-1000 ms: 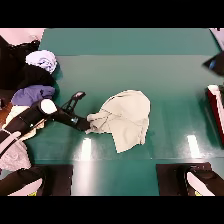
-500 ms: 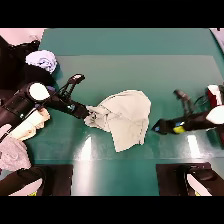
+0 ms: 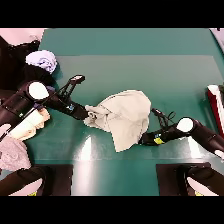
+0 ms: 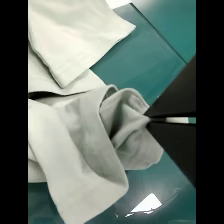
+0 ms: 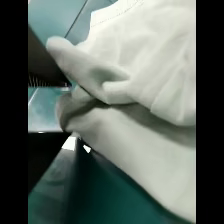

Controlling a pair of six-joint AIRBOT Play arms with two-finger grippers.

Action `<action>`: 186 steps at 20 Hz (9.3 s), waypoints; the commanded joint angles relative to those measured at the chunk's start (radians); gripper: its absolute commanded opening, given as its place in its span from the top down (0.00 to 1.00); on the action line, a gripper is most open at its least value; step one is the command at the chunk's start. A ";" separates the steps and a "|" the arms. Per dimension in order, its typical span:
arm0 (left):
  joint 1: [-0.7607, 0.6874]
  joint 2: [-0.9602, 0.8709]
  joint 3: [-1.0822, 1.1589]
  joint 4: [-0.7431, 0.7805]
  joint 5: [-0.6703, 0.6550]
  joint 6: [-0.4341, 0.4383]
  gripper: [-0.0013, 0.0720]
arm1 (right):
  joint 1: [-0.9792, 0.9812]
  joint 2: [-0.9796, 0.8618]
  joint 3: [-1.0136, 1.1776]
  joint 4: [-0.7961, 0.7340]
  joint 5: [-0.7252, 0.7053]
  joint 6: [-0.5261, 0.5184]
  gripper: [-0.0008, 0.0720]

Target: Fold the shirts.

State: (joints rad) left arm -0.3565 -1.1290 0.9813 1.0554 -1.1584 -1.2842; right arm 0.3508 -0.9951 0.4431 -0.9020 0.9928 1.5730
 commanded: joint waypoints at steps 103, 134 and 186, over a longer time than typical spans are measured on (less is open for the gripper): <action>0.338 -0.102 0.016 -0.114 0.057 -0.043 0.95 | -0.827 -0.288 0.483 -0.281 0.195 -0.218 0.42; 0.357 0.187 1.130 -0.036 0.166 -0.043 0.95 | -0.810 0.212 1.348 0.027 -0.095 -0.335 0.97; 0.357 -0.464 0.519 0.220 -0.158 -0.036 0.95 | -0.522 -0.628 1.001 -0.557 0.238 -0.081 0.96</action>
State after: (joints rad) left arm 0.0002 -1.5906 1.5322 1.2640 -1.2572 -1.2640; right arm -0.1749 -1.6451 1.5158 -1.4590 1.2362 1.4914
